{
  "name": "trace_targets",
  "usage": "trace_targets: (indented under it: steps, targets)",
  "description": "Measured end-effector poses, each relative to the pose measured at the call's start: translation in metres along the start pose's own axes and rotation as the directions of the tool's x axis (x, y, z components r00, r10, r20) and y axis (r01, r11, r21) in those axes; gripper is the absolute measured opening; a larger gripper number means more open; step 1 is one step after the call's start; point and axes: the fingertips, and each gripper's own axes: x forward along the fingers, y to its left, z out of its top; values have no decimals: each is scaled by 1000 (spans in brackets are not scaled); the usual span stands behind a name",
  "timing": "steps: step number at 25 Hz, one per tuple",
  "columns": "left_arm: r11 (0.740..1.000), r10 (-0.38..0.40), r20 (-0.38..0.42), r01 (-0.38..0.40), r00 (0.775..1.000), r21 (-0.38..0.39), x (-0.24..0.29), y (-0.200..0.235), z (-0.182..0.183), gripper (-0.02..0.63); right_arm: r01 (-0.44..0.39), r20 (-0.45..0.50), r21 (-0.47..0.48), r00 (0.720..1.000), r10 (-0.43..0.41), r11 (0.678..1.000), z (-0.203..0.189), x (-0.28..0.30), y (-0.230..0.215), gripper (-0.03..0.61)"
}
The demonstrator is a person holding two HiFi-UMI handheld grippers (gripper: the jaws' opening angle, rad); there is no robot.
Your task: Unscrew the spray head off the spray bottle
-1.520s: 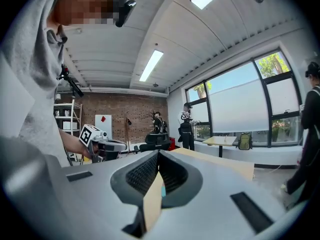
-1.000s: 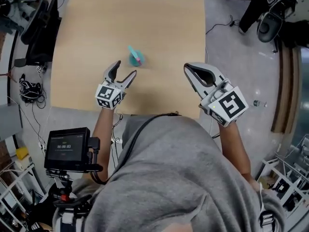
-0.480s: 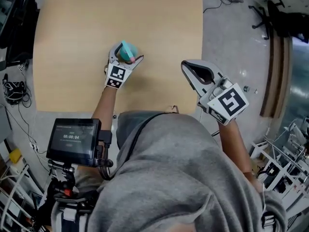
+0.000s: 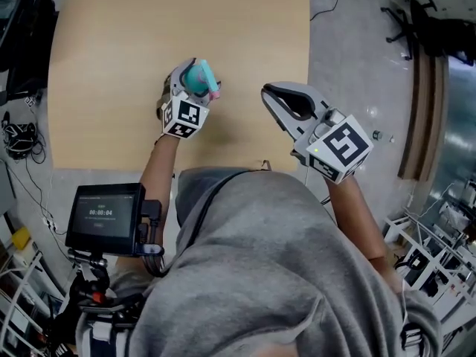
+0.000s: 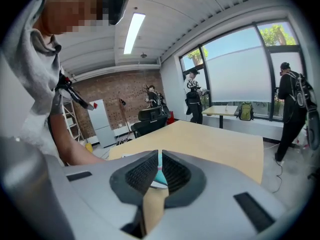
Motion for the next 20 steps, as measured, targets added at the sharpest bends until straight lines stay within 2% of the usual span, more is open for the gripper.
trace_targets:
  steps: [2,3,4,5,8,12,15,18,19,20]
  targets:
    - [997,34,-28,-32,999,67,-6,1,18,391,-2,33,38,999,1,999,7,7,-6,16]
    - [994,51,-36,-47,998,98,-10,0,29,391,-5,44,59,999,2,998,12,9,-8,83]
    - [990,69,-41,-63,997,130,-17,-2,41,391,-12,50,79,999,8,997,16,10,-6,222]
    - [984,87,-45,-79,995,160,-26,-5,52,391,-26,53,94,998,21,995,22,11,0,261]
    - [959,154,-56,-135,987,249,-56,-17,83,391,-73,39,136,997,68,988,36,5,27,261]
    - [912,260,-56,-226,964,342,-83,-25,112,391,-71,-93,181,992,89,981,20,9,44,261]
    - [882,301,-48,-260,952,392,-100,-30,122,391,-72,-158,180,982,101,981,6,16,57,261]
    - [848,326,-38,-274,945,454,-113,-35,128,391,-48,-203,142,976,76,989,-2,22,67,259]
    - [840,329,-40,-273,944,469,-113,-37,129,391,-40,-225,117,972,66,992,-5,24,68,242]
    - [839,327,-46,-268,944,474,-113,-38,129,391,-37,-245,100,968,61,994,-7,25,68,156]
